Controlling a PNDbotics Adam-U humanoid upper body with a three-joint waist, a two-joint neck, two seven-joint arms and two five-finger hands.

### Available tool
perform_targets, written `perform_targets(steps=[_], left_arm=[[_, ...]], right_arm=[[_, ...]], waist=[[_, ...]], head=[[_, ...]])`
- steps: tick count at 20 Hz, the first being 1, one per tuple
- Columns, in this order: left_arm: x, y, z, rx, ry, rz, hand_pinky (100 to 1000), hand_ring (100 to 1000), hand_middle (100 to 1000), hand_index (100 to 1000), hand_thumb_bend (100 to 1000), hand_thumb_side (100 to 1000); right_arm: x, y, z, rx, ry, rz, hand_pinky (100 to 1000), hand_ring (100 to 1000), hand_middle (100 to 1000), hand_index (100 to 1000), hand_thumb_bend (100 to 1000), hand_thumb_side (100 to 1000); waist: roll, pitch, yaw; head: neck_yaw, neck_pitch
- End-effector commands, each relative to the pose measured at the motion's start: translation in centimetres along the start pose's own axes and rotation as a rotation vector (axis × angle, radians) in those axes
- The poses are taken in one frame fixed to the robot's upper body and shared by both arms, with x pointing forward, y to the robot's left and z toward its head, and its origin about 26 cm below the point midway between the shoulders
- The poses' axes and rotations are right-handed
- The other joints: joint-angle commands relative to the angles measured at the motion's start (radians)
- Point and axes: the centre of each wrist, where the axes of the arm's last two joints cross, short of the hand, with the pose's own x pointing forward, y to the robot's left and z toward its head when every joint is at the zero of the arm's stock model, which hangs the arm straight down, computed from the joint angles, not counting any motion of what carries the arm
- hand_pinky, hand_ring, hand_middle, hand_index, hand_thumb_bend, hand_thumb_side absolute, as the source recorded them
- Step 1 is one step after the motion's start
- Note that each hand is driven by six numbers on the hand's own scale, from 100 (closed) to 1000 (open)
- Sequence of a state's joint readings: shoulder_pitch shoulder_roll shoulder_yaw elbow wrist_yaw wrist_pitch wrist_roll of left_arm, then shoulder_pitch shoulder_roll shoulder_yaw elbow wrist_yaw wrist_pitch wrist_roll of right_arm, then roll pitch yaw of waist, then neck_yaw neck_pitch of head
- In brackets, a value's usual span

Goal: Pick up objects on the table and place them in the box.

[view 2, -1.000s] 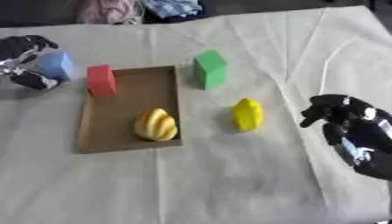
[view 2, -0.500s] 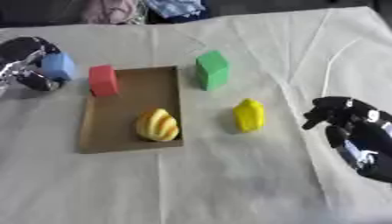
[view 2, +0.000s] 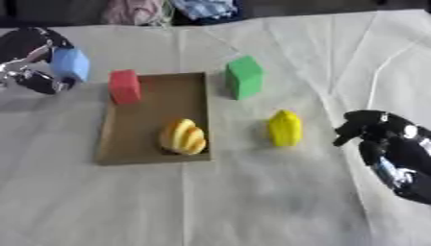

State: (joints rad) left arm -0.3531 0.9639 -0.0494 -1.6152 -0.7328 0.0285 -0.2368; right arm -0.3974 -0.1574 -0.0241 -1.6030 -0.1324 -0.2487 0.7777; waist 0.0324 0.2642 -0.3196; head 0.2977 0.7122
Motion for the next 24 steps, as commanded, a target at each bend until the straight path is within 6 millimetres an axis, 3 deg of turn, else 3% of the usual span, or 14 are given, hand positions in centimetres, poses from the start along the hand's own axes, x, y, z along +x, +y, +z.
perform_targets(steps=[1, 4, 7, 11, 16, 20, 24], left_arm=[[2.2, 3.6, 1.4, 0.048, -0.084, -0.055, 641, 500, 466, 677, 295, 133], [4.5, 4.2, 2.6, 0.041, -0.143, -0.067, 648, 512, 480, 685, 316, 149], [7.0, 3.2, 3.7, -0.018, -0.224, -0.081, 647, 520, 490, 692, 296, 167], [8.4, 1.4, 3.9, -0.115, -0.236, -0.091, 644, 525, 498, 697, 313, 182], [9.1, -0.9, 3.8, -0.227, -0.207, -0.092, 660, 554, 536, 727, 326, 240], [8.8, -2.6, 3.4, -0.267, -0.179, -0.073, 700, 638, 655, 807, 325, 292], [8.7, -3.6, 3.3, -0.273, -0.173, -0.069, 754, 736, 760, 850, 341, 414]], right_arm=[[0.7, -0.7, 0.2, -0.002, 0.004, 0.026, 841, 643, 653, 824, 100, 402], [0.7, -0.6, 0.2, -0.004, 0.003, 0.025, 841, 643, 653, 824, 100, 405], [0.6, -0.6, 0.3, -0.008, 0.006, 0.021, 841, 643, 653, 824, 100, 403], [0.6, -0.5, 0.2, -0.007, 0.005, 0.018, 841, 643, 653, 824, 100, 404], [0.6, -0.4, 0.2, -0.006, 0.003, 0.016, 841, 643, 652, 824, 100, 403], [0.6, -0.4, 0.1, -0.002, 0.000, 0.015, 841, 643, 652, 824, 100, 404], [0.6, -0.4, 0.1, -0.004, -0.001, 0.016, 842, 643, 652, 823, 100, 402]], waist=[[0.014, -0.032, 0.004], [0.013, -0.034, 0.007], [0.012, -0.036, 0.009], [0.008, -0.038, 0.014], [0.005, -0.038, 0.015], [0.003, -0.038, 0.018], [0.000, -0.037, 0.021]], head=[[0.001, 0.003], [-0.009, 0.000], [-0.024, -0.006], [-0.034, -0.006], [-0.036, -0.013], [-0.038, -0.016], [-0.040, -0.016]])
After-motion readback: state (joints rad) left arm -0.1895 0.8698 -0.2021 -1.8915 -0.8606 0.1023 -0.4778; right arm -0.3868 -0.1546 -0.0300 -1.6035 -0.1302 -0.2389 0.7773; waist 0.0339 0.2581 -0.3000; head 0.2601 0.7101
